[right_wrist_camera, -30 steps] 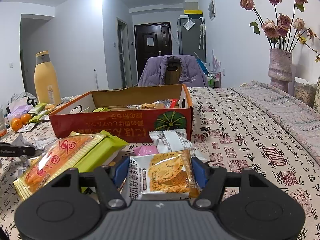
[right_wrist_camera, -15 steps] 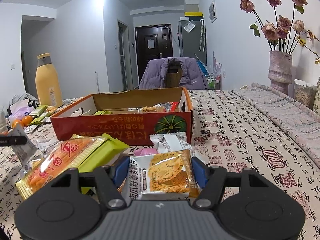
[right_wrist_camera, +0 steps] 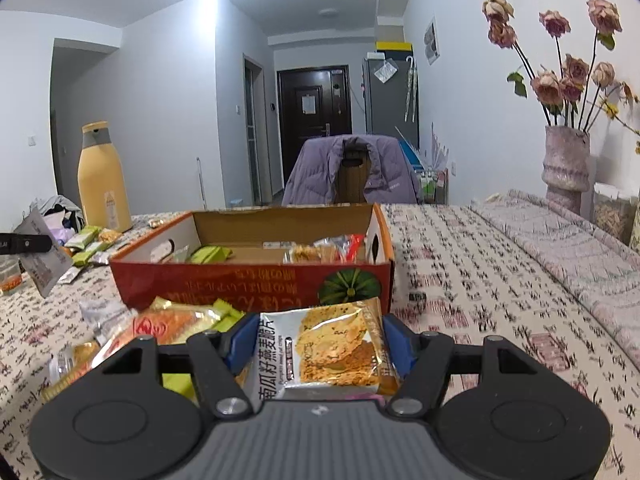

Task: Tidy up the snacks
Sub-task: 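Carry both packets over the box and open both tools to drop them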

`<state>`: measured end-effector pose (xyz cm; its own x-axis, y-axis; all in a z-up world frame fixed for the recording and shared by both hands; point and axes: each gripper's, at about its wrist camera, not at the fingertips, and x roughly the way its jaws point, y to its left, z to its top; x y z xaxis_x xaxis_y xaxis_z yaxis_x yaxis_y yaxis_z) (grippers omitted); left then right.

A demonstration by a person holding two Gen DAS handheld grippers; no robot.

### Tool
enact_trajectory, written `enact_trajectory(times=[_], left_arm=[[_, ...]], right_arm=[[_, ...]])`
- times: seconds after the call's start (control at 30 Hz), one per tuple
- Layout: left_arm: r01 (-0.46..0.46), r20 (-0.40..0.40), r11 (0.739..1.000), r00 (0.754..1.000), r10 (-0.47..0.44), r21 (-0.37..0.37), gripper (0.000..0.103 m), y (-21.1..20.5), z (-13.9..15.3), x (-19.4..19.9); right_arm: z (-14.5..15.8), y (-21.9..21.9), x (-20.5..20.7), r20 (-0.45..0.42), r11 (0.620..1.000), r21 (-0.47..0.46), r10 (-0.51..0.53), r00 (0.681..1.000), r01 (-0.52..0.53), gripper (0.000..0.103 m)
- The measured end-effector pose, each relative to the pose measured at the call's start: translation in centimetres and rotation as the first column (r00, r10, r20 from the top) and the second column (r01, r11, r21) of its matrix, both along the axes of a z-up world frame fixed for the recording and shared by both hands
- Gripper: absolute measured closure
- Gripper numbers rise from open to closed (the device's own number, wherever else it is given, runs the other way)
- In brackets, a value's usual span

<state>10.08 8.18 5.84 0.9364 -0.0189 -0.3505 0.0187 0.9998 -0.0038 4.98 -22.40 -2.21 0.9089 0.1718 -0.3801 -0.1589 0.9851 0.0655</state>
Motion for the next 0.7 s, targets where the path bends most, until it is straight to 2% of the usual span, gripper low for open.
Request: enact_trajectory(times=[0.27,0.7], left_arm=[[0.046,0.047,0.999,0.998,-0.045,-0.021,0.091,-2.2,1.7,2.4],[0.085,0.046,0.993,0.996,-0.081,-0.079,0.091,-6.0,2.6,10.1]], right_arm=[[1.9,0.6,3.2,0.049,1.0,0.004,0.017,0.999,-0.017,0.037],[5.0,3.3,13.0,0.065,0.998,-0.016,0.061,0.996,-0.06,0.037]])
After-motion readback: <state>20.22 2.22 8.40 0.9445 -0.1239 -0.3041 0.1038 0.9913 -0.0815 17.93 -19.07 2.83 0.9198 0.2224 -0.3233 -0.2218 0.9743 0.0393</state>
